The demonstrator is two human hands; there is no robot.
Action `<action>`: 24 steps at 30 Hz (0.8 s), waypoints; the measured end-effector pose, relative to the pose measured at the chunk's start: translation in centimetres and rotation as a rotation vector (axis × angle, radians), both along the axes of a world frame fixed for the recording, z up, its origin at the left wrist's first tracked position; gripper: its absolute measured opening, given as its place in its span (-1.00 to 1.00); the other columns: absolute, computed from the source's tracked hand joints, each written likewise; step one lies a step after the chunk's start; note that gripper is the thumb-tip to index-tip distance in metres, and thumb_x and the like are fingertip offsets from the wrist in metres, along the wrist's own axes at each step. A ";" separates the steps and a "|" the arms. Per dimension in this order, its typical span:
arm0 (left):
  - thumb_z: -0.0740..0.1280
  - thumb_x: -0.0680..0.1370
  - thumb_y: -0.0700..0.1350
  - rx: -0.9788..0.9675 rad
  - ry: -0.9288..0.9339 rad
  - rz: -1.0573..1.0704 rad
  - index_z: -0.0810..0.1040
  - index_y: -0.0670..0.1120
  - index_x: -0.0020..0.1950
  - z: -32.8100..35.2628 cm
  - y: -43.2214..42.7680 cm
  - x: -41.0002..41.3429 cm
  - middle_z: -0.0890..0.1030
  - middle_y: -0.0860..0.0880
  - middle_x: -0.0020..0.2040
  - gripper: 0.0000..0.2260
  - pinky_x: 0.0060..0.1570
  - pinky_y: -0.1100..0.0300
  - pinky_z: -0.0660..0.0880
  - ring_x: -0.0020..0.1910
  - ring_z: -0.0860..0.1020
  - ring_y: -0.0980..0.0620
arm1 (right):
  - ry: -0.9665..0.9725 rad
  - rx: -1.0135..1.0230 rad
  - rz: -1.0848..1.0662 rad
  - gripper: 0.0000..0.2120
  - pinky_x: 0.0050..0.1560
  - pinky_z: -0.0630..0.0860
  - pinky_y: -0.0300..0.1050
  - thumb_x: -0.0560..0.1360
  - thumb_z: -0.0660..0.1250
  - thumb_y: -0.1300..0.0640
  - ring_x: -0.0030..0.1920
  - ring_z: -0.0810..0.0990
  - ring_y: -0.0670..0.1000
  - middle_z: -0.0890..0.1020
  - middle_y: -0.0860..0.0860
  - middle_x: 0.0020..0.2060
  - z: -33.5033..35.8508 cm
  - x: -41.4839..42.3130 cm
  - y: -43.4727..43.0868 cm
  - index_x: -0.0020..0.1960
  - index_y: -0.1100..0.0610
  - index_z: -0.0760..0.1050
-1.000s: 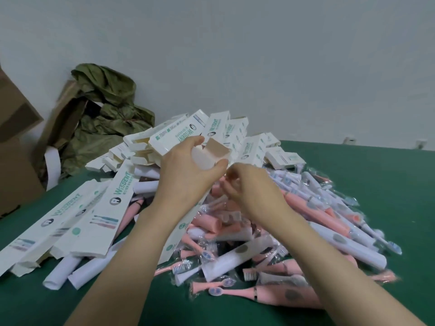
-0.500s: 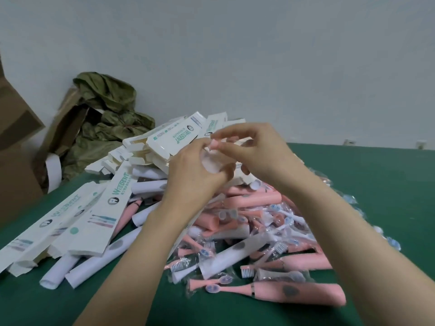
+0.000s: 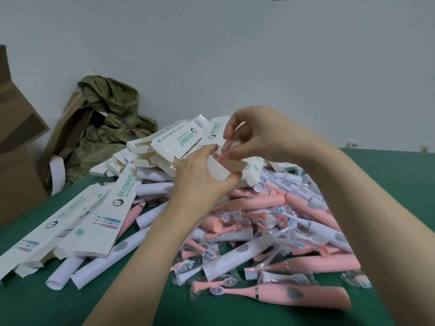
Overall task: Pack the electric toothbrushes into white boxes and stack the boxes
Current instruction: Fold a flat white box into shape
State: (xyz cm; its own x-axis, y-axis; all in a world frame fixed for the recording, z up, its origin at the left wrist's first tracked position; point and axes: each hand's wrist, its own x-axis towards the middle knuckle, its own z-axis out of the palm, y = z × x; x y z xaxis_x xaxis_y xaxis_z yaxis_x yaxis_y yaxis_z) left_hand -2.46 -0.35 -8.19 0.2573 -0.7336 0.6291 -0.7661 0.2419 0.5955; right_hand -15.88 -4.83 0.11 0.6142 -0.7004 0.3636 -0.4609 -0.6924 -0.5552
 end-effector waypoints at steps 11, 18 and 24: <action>0.46 0.32 0.06 0.003 0.002 0.003 0.53 -0.02 0.29 -0.4 -0.2 -0.2 0.60 0.03 0.19 -0.45 0.00 0.49 0.20 0.19 0.49 0.08 | -0.294 -0.229 -0.186 -0.71 -0.21 0.40 -0.39 0.29 0.58 0.12 -0.29 0.54 -0.08 0.56 -0.10 -0.31 -4.8 0.2 0.0 -0.03 0.09 0.63; 0.37 0.29 0.06 -0.026 0.034 0.008 0.57 -0.02 0.22 0.5 0.3 -0.1 0.63 0.04 0.13 -0.50 0.03 0.40 0.31 0.13 0.52 0.08 | -0.463 -0.236 -0.151 -0.94 -0.14 0.50 -0.36 0.46 0.41 0.27 -0.22 0.62 -0.13 0.68 0.00 -0.20 -6.4 1.9 1.3 -0.10 0.15 0.63; 0.37 0.26 0.09 0.019 0.045 0.031 0.58 -0.01 0.20 1.0 0.9 0.8 0.64 0.07 0.10 -0.48 0.11 0.25 0.41 0.13 0.53 0.09 | -0.192 -0.252 -0.065 -0.75 -0.06 0.41 -0.38 0.50 0.25 0.36 -0.03 0.60 -0.02 0.69 0.03 -0.05 -5.0 2.6 1.8 0.03 0.16 0.65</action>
